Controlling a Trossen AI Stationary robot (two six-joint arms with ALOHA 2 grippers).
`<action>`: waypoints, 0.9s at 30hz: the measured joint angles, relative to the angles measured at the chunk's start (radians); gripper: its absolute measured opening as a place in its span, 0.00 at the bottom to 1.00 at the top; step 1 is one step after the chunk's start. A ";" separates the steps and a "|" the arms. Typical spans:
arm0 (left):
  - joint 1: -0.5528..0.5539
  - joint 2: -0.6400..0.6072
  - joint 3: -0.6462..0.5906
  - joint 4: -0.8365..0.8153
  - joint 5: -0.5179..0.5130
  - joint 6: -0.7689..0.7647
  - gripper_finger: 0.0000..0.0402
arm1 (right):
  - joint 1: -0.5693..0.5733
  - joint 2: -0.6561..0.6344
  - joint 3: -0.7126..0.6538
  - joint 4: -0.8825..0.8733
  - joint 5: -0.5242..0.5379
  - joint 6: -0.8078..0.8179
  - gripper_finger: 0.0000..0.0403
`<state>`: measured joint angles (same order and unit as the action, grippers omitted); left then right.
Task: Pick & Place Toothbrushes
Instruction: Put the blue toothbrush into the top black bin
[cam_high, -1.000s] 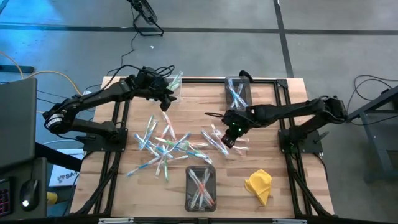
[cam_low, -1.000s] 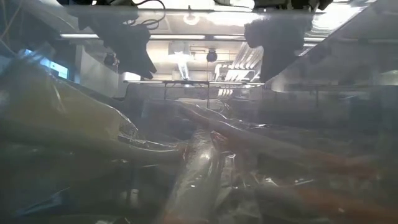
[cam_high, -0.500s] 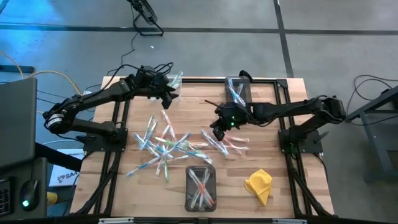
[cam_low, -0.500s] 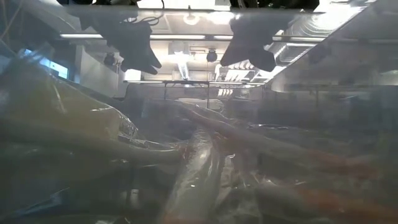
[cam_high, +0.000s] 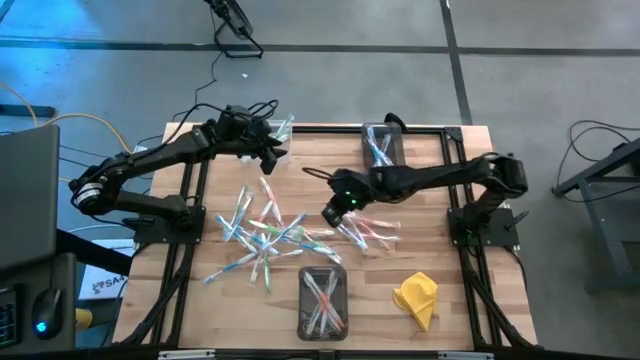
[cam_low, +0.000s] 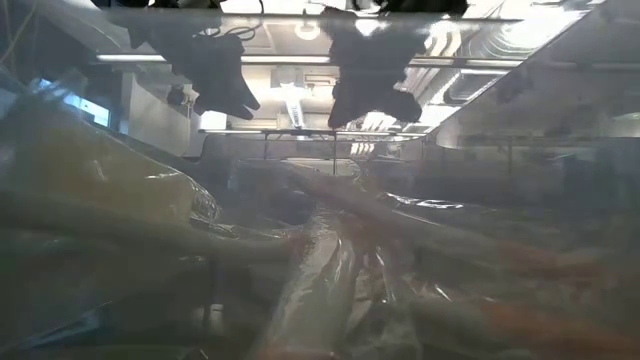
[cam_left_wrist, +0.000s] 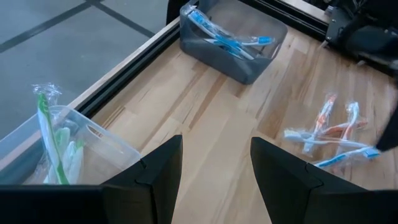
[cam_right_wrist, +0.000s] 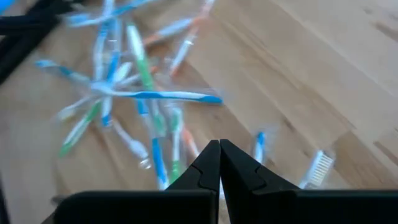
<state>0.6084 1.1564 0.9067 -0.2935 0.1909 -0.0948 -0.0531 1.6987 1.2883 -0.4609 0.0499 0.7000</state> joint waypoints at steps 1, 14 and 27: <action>0.000 0.000 0.000 0.000 0.000 0.000 0.46 | -0.008 0.016 0.008 -0.009 -0.006 0.008 0.01; 0.000 0.000 0.000 0.000 -0.011 0.008 0.46 | -0.040 0.125 0.014 -0.084 -0.137 -0.021 0.06; 0.000 0.000 0.000 0.000 -0.021 0.011 0.46 | -0.013 0.207 0.014 -0.087 -0.153 0.003 0.35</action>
<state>0.6085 1.1564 0.9070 -0.2939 0.1699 -0.0834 -0.0661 1.9057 1.3022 -0.5476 -0.1028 0.7030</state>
